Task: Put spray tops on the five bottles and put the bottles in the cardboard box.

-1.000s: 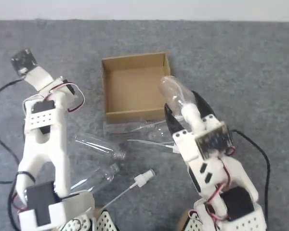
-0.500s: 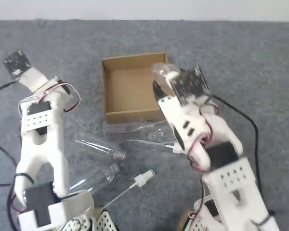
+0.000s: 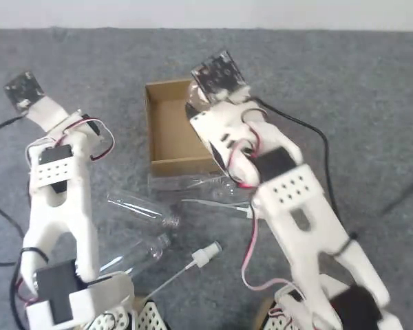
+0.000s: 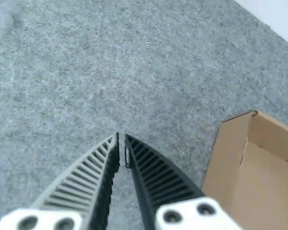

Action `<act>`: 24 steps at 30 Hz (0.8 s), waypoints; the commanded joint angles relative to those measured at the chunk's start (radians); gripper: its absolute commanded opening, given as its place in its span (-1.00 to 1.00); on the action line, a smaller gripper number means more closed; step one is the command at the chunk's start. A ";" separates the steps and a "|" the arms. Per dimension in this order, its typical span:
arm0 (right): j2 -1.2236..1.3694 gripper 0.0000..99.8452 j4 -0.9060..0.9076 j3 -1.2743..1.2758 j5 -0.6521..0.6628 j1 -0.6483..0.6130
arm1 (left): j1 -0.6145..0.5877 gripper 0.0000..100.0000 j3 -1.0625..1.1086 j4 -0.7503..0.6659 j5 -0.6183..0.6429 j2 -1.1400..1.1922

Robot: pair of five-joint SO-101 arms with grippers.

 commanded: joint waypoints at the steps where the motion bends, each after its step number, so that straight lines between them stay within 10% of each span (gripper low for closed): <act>1: 0.114 -0.97 -0.021 -0.180 0.009 -0.019 | -0.005 -0.98 -0.002 -0.023 0.008 -0.060; 24: 0.734 -0.97 -0.019 -0.715 0.017 -0.090 | -0.006 -0.97 -0.048 0.110 0.003 -0.071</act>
